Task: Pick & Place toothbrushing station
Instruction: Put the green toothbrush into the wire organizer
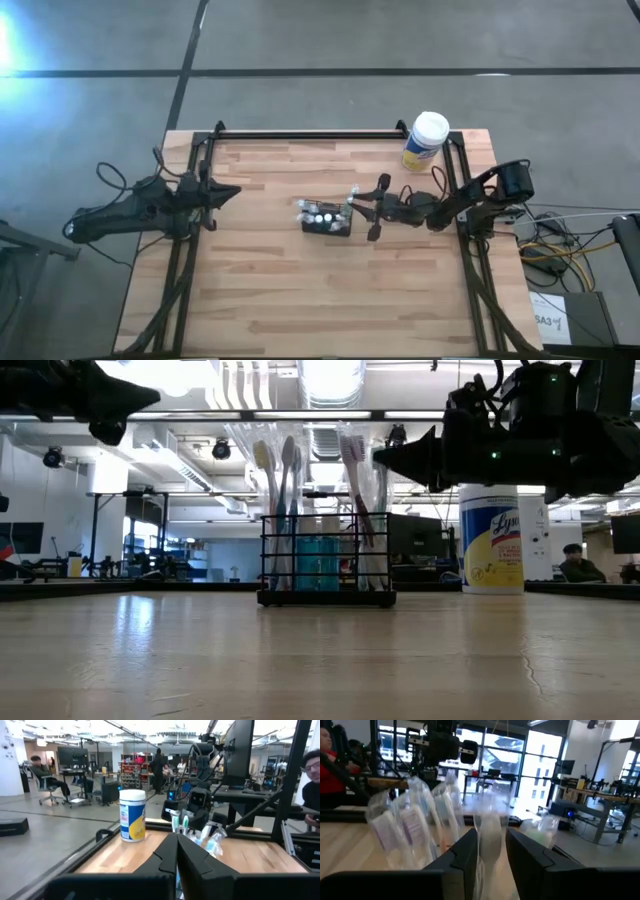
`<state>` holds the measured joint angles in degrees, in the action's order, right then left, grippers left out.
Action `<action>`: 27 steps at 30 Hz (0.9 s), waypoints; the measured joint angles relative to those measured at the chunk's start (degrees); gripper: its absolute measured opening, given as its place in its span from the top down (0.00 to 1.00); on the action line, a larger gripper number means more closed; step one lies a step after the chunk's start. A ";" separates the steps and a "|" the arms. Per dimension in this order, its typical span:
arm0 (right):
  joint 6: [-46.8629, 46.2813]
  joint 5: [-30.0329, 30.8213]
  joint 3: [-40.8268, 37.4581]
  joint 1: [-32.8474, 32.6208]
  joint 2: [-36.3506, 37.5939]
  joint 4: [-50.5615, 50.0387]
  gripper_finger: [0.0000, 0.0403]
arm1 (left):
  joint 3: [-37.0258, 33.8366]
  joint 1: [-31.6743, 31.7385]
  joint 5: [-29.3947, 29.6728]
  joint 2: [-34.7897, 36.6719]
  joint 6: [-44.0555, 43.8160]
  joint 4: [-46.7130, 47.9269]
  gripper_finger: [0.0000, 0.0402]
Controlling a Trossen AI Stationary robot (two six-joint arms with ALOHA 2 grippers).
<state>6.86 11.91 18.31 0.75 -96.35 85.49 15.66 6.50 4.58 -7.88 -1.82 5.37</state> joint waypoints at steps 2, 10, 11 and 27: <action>0.41 -0.13 0.00 0.00 0.88 -0.03 0.74 | 1.19 0.01 0.07 0.00 1.25 0.87 0.99; 0.59 -0.23 0.00 0.00 8.97 -2.04 0.75 | 5.59 0.02 5.56 -0.94 8.23 1.19 0.99; 0.60 -0.26 0.00 0.00 10.94 -3.90 0.75 | 6.44 0.03 5.88 -1.42 8.95 1.68 0.99; -6.50 -7.63 0.38 0.00 25.21 -30.16 0.79 | 9.20 0.09 5.92 -12.57 9.35 1.26 0.99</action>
<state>0.36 4.28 18.69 0.75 -71.14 55.34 24.86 6.59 10.50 -20.45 7.53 6.63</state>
